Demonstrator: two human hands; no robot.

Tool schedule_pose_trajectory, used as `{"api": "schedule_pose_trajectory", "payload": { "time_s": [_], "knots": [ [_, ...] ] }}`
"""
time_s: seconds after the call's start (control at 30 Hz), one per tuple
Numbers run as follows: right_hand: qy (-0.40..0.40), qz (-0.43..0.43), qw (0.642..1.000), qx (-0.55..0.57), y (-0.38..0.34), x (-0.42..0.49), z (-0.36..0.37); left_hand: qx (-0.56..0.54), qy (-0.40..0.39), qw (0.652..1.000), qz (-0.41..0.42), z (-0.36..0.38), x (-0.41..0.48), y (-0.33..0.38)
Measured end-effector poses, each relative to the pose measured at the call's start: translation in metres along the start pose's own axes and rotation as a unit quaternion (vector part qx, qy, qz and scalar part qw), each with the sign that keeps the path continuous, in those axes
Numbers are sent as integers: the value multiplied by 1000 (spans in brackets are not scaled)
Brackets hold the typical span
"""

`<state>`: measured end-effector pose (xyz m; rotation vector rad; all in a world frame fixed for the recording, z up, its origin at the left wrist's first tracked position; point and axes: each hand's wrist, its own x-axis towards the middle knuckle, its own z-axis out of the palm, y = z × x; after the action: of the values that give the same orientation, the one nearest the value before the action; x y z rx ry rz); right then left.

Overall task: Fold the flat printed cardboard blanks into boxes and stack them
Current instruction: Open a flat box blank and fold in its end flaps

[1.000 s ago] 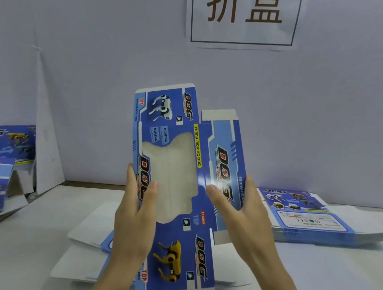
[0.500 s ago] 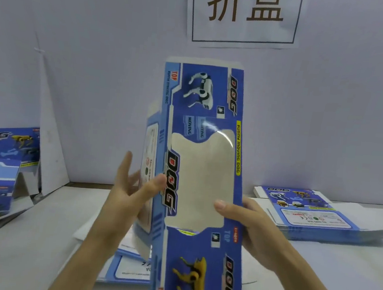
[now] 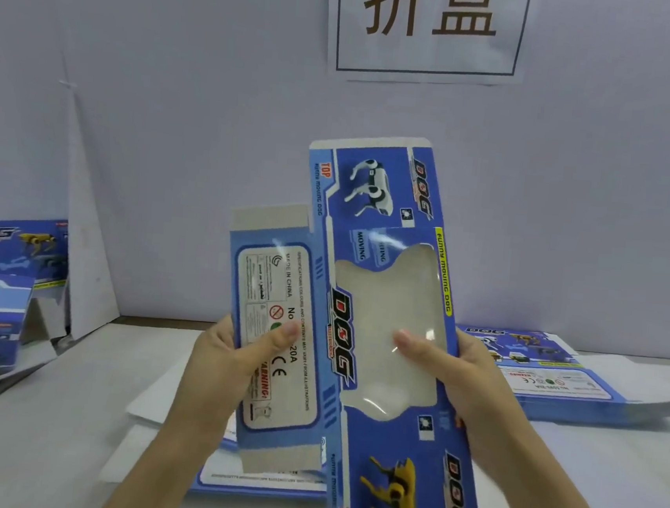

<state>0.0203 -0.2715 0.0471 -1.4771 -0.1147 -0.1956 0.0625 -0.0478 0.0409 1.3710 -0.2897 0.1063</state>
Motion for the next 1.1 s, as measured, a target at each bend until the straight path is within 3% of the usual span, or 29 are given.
{"api": "schedule_pose_trajectory", "payload": {
  "time_s": [0.2, 0.6, 0.9, 1.1],
  "knots": [
    [-3, -6, 1000, -1, -5, 1, -7, -27, -47, 998, -18, 0, 0, 1],
    [45, -6, 999, 26, -8, -2, -4, 2, -31, 1000, -4, 6, -2, -3],
    [-10, -13, 999, 48, -11, -4, -6, -6, -27, 1000, -2, 4, -1, -5],
    [25, -25, 999, 35, -11, -4, -2, 26, -9, 999, 18, 8, -4, -2]
  ]
}}
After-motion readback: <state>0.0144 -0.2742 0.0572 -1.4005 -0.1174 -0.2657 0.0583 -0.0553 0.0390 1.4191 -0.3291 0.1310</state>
